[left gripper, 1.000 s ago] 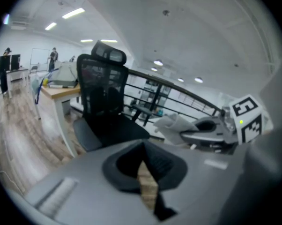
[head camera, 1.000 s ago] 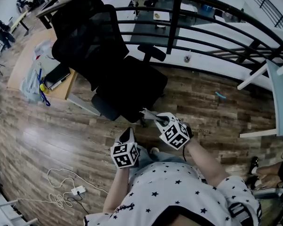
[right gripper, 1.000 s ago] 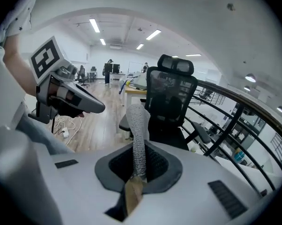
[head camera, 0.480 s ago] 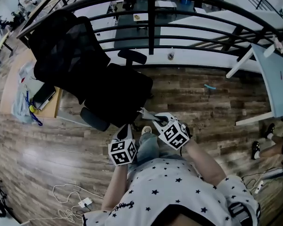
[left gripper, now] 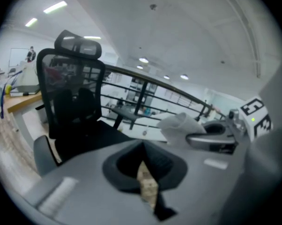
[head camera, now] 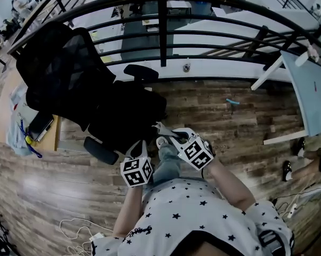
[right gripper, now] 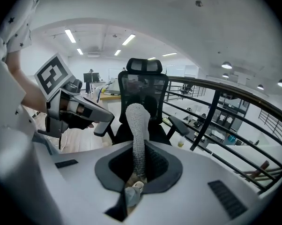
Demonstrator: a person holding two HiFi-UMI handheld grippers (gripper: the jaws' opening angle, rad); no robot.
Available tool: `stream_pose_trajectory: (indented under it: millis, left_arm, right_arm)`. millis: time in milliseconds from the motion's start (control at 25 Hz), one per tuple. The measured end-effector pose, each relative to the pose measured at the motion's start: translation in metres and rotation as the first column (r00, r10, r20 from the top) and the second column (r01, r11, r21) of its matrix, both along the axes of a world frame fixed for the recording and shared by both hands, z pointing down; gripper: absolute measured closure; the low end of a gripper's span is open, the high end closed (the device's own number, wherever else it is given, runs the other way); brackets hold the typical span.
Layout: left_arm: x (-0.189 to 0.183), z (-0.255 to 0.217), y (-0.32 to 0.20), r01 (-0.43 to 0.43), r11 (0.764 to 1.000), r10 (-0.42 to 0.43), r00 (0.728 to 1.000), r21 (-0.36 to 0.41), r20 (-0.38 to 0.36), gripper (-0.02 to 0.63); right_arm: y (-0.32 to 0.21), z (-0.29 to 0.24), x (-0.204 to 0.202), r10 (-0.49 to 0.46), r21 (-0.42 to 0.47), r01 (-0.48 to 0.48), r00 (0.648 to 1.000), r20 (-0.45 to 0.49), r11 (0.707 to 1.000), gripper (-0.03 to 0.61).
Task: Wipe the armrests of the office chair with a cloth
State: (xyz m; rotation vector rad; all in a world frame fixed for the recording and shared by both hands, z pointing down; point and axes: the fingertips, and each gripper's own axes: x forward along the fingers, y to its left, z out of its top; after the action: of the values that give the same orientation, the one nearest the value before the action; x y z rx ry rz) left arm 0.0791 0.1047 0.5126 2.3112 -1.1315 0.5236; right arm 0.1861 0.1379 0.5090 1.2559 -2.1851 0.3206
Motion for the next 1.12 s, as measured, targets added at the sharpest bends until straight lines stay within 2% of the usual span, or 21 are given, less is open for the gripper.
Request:
stream_pose_trajectory:
  millis: [280, 800, 1120]
  left_arm:
    - [0.024, -0.003, -0.066, 0.0, 1.0, 0.0, 1.0, -0.01, -0.014, 0.606]
    - [0.077, -0.011, -0.197, 0.037, 0.999, -0.038, 0.999, -0.027, -0.034, 0.606]
    - [0.081, -0.01, -0.247, 0.102, 0.995, -0.102, 0.994, -0.023, -0.037, 0.606]
  right_arm:
    - [-0.064, -0.011, 0.021, -0.008, 0.006, 0.008, 1.0, -0.015, 1.0, 0.552]
    - [-0.194, -0.029, 0.065, -0.083, 0.003, 0.083, 0.996, -0.038, 0.997, 0.552]
    - [-0.26, -0.033, 0.076, -0.13, 0.03, 0.131, 0.99, -0.047, 0.991, 0.553]
